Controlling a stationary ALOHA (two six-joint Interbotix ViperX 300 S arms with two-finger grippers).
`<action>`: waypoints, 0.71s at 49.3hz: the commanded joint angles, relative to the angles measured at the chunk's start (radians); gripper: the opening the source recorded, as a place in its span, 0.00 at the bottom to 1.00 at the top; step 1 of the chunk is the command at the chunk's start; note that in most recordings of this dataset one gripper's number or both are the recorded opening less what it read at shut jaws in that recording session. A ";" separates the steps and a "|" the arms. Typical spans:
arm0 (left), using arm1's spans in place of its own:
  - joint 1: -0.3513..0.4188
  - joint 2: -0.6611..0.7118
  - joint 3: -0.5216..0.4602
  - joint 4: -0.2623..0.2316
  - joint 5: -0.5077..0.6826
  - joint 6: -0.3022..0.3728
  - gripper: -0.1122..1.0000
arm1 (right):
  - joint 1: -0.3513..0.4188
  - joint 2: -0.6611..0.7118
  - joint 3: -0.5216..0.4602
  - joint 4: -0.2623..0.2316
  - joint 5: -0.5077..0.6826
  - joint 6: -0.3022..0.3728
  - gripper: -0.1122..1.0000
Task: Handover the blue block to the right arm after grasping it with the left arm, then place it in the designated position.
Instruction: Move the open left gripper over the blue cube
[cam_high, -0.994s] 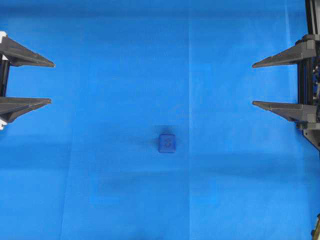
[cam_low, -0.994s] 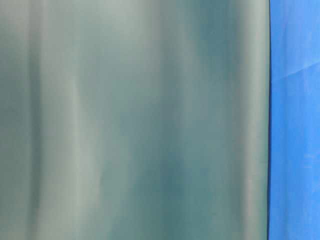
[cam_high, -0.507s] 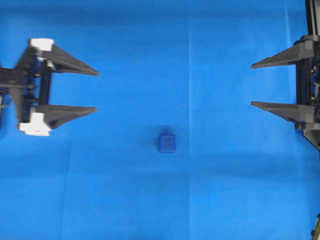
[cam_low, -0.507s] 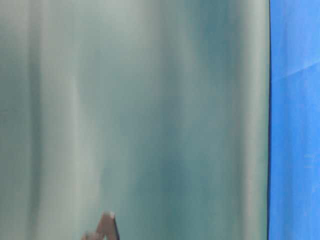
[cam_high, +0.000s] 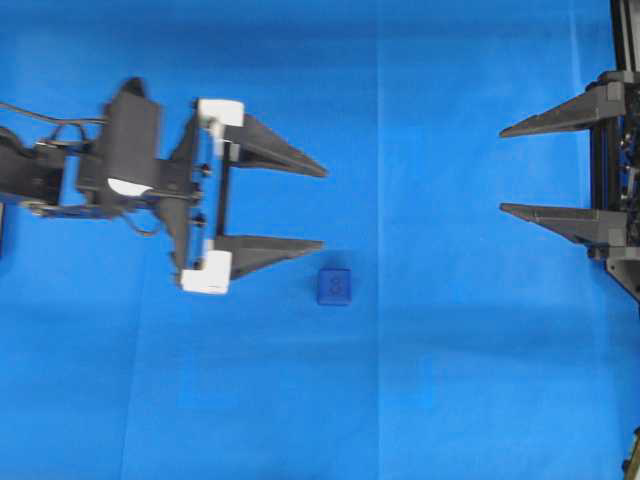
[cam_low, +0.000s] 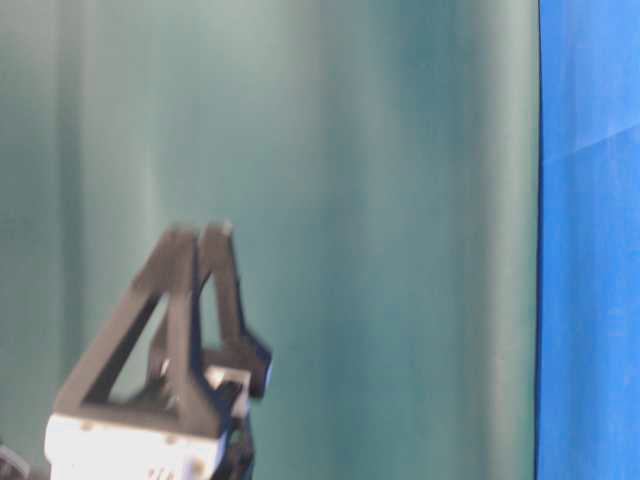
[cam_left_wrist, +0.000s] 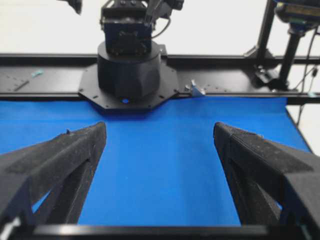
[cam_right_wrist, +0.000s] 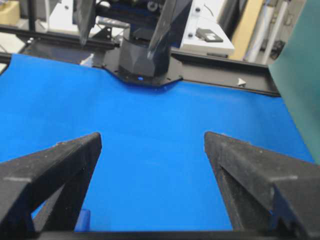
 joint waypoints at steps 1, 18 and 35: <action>-0.005 0.031 -0.069 0.002 0.020 0.003 0.92 | -0.002 0.008 -0.028 0.003 -0.009 0.002 0.98; -0.026 0.115 -0.186 0.008 0.091 0.005 0.92 | -0.002 0.008 -0.028 0.003 -0.011 0.002 0.98; -0.026 0.118 -0.187 0.006 0.141 -0.008 0.92 | -0.002 0.009 -0.028 0.003 -0.009 0.002 0.98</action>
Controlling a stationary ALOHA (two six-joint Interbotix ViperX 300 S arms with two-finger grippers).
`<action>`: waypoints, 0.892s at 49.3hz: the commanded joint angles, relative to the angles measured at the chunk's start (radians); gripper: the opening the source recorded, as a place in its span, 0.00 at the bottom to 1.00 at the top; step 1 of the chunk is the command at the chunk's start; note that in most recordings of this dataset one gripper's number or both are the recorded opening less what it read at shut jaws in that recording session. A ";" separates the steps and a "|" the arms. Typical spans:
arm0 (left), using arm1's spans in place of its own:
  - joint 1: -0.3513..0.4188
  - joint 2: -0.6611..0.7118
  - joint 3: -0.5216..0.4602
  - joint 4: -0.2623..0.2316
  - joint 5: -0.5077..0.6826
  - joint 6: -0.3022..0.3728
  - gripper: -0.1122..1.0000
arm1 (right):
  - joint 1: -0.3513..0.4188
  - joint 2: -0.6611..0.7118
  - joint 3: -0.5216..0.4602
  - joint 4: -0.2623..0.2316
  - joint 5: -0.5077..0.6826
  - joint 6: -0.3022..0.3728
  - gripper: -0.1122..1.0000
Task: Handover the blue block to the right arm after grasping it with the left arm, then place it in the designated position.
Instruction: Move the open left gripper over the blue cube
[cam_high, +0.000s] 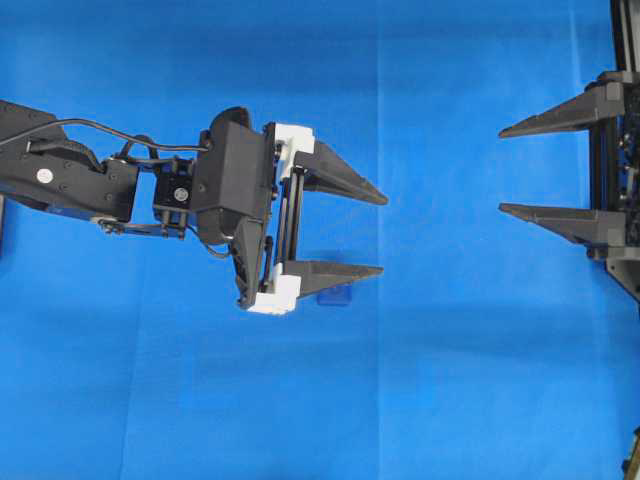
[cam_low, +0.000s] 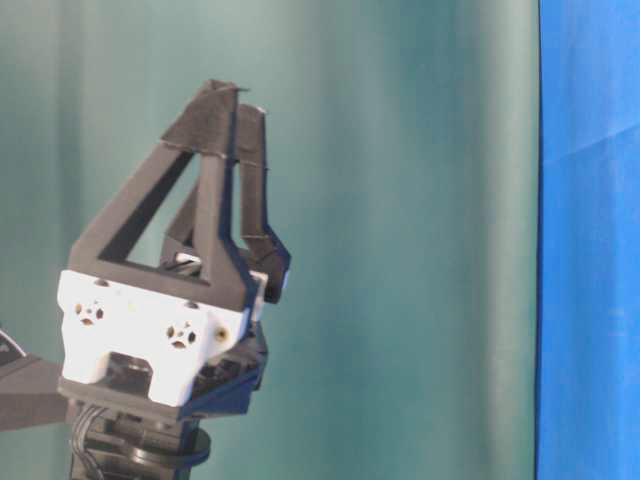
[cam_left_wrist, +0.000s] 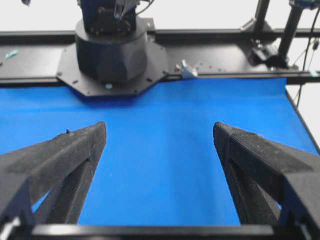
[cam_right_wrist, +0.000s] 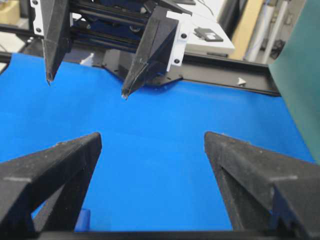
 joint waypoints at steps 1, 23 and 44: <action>-0.002 -0.014 -0.029 0.003 0.031 -0.011 0.92 | -0.002 0.008 -0.028 0.002 -0.008 0.002 0.98; -0.020 0.072 -0.235 0.000 0.577 -0.032 0.92 | -0.002 0.011 -0.029 0.003 -0.005 0.002 0.97; -0.029 0.179 -0.454 0.002 1.020 -0.054 0.92 | -0.002 0.014 -0.029 0.003 -0.003 0.002 0.98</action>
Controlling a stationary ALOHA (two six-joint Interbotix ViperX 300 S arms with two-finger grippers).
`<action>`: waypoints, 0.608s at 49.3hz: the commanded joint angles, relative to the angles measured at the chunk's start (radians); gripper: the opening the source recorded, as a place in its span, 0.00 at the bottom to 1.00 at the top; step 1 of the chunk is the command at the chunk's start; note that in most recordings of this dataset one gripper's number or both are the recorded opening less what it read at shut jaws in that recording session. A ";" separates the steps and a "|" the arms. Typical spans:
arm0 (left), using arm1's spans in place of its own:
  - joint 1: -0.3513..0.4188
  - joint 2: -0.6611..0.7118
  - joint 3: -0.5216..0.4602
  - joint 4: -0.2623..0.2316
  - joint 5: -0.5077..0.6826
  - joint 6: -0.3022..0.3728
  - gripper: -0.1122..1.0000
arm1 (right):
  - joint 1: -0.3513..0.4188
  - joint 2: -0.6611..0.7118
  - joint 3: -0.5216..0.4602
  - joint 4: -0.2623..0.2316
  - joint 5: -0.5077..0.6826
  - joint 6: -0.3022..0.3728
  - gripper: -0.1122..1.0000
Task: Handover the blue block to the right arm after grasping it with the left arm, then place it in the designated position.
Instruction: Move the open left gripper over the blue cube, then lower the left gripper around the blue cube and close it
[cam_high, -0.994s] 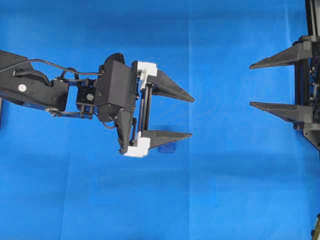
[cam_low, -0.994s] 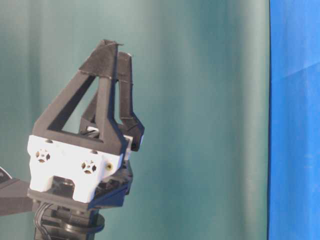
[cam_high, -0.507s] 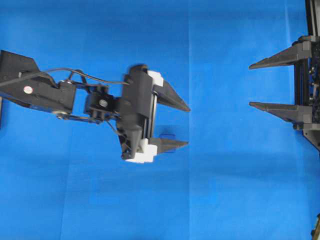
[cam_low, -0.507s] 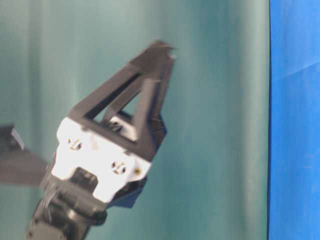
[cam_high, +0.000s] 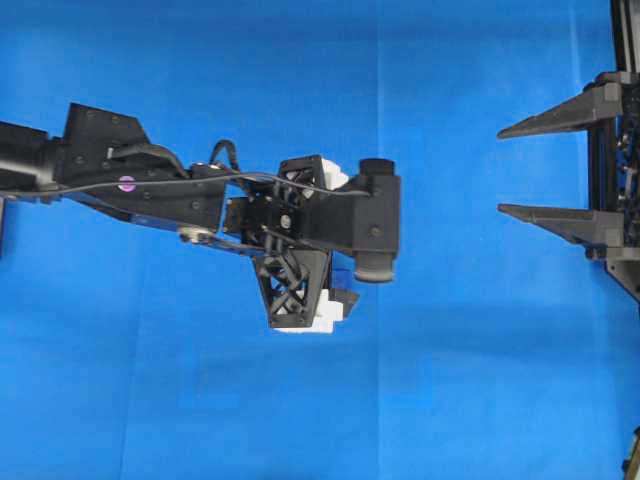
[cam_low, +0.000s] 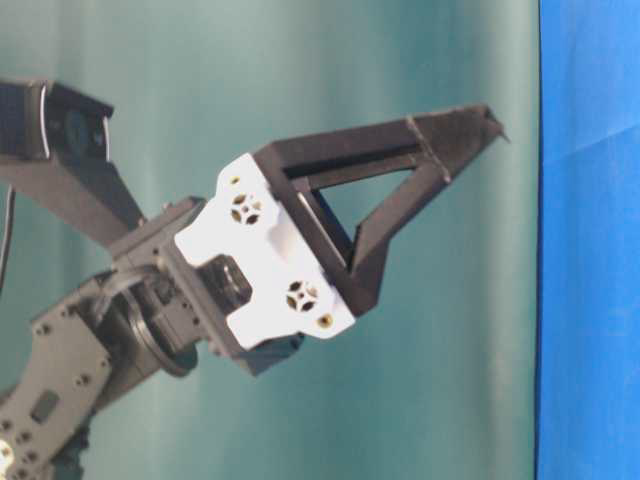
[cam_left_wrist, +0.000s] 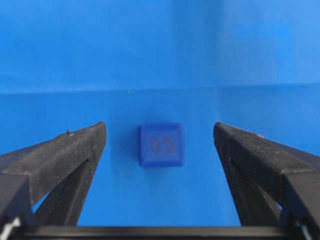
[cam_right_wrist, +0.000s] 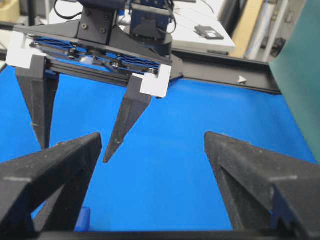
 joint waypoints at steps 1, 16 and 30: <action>-0.008 -0.008 -0.051 0.000 0.032 0.000 0.92 | -0.002 0.008 -0.029 0.003 -0.005 0.002 0.98; -0.011 -0.006 -0.051 0.002 0.032 -0.002 0.92 | -0.002 0.009 -0.029 0.002 -0.005 0.002 0.97; -0.009 -0.008 -0.049 0.002 0.037 -0.011 0.92 | -0.002 0.008 -0.029 0.003 -0.005 0.002 0.98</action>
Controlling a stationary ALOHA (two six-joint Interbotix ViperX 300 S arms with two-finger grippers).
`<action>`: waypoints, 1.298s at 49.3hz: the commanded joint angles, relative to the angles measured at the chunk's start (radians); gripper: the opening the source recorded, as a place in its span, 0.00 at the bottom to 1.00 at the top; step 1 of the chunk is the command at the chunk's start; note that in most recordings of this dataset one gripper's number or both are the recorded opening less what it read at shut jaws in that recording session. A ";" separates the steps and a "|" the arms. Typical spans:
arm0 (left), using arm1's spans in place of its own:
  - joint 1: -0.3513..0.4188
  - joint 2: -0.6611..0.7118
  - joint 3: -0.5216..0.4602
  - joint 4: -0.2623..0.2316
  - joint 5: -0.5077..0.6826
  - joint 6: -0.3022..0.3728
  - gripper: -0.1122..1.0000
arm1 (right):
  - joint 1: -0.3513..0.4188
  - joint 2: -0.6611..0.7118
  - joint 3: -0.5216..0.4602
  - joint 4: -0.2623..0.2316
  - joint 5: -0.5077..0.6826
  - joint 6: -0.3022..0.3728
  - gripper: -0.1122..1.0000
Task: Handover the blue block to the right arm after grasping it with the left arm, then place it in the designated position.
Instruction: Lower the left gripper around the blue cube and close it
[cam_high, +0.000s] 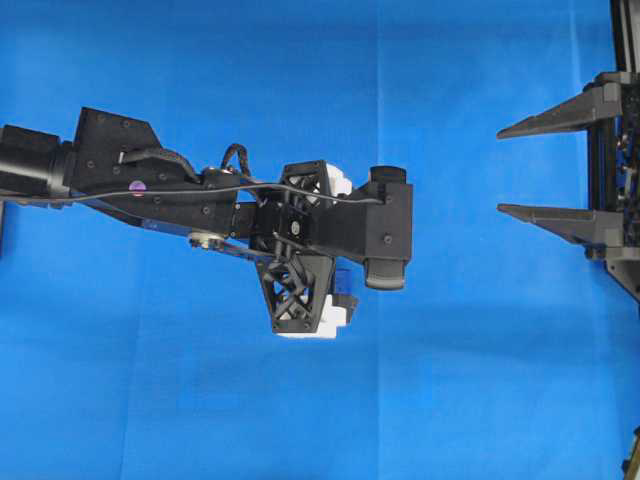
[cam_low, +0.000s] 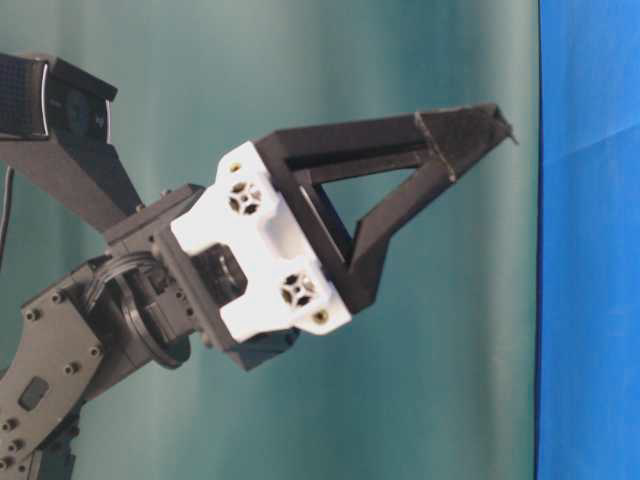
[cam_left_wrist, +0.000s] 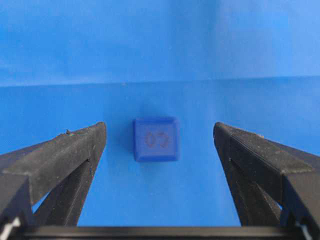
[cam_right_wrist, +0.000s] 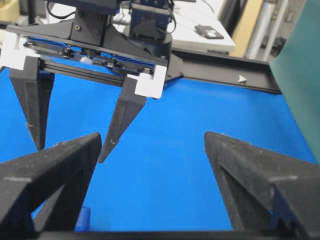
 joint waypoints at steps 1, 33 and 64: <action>-0.003 -0.020 -0.023 0.002 0.000 0.000 0.92 | -0.002 0.006 -0.028 0.003 -0.005 0.002 0.98; -0.003 -0.011 -0.009 0.000 -0.005 -0.002 0.92 | -0.002 0.012 -0.028 0.003 -0.005 0.002 0.98; -0.003 0.106 0.097 0.003 -0.193 -0.015 0.92 | -0.002 0.037 -0.028 0.003 -0.008 0.002 0.98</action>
